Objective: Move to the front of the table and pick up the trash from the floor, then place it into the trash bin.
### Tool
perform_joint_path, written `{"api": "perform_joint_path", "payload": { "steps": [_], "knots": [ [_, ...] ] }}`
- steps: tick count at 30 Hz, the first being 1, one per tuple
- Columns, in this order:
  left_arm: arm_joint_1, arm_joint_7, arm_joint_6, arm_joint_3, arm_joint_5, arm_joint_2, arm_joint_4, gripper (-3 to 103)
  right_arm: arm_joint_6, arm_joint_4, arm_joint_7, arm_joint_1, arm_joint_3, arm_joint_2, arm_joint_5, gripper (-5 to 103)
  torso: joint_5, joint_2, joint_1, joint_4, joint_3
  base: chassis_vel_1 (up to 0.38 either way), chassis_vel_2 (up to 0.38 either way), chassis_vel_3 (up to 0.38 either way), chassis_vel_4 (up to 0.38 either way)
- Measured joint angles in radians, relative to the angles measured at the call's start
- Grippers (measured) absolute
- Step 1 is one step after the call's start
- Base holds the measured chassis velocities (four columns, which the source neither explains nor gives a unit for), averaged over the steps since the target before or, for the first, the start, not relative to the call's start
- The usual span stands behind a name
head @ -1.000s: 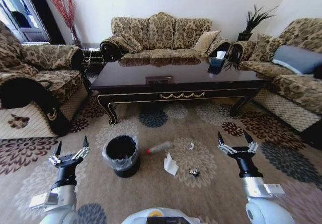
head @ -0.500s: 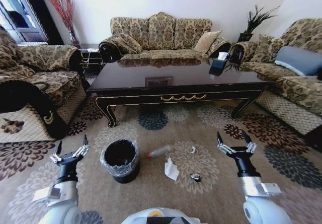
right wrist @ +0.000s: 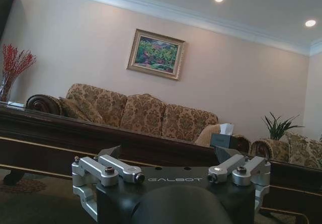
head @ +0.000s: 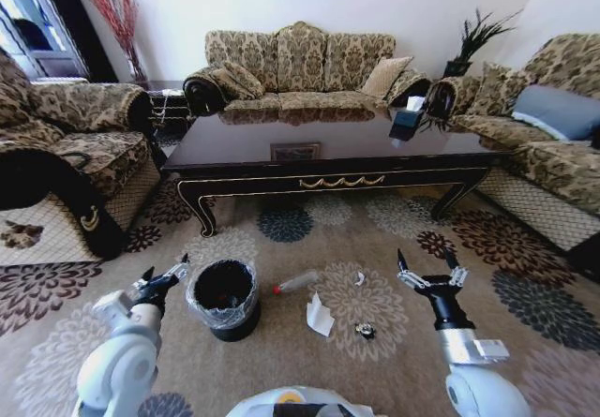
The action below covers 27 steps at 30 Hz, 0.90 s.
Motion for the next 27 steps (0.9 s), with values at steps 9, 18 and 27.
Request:
{"api": "perform_joint_path", "payload": {
  "steps": [9, 18, 27],
  "knots": [
    [-0.01, -0.14, 0.068, 0.076, -0.001, -0.032, 0.094, 100, 0.021, -0.014, -0.001, -0.009, 0.006, 0.007, -0.005, 100, -0.0001, 0.0, 0.0, 0.0001, 0.0, 0.0, 0.0, 0.0, 0.0],
    [-0.053, -0.103, 0.042, 0.117, 0.015, -0.069, 0.211, 100, 0.028, -0.024, -0.002, -0.01, -0.005, 0.013, -0.026, 100, -0.0001, 0.0, 0.0, 0.0, 0.0, 0.0, 0.0, 0.0, 0.0],
    [-0.069, -0.096, 0.032, 0.123, 0.022, -0.074, 0.254, 100, 0.029, -0.03, -0.002, -0.01, -0.008, 0.014, -0.031, 100, 0.0, 0.0, 0.0, 0.0001, 0.0, 0.0, 0.0, 0.0, 0.0]
  ]
}}
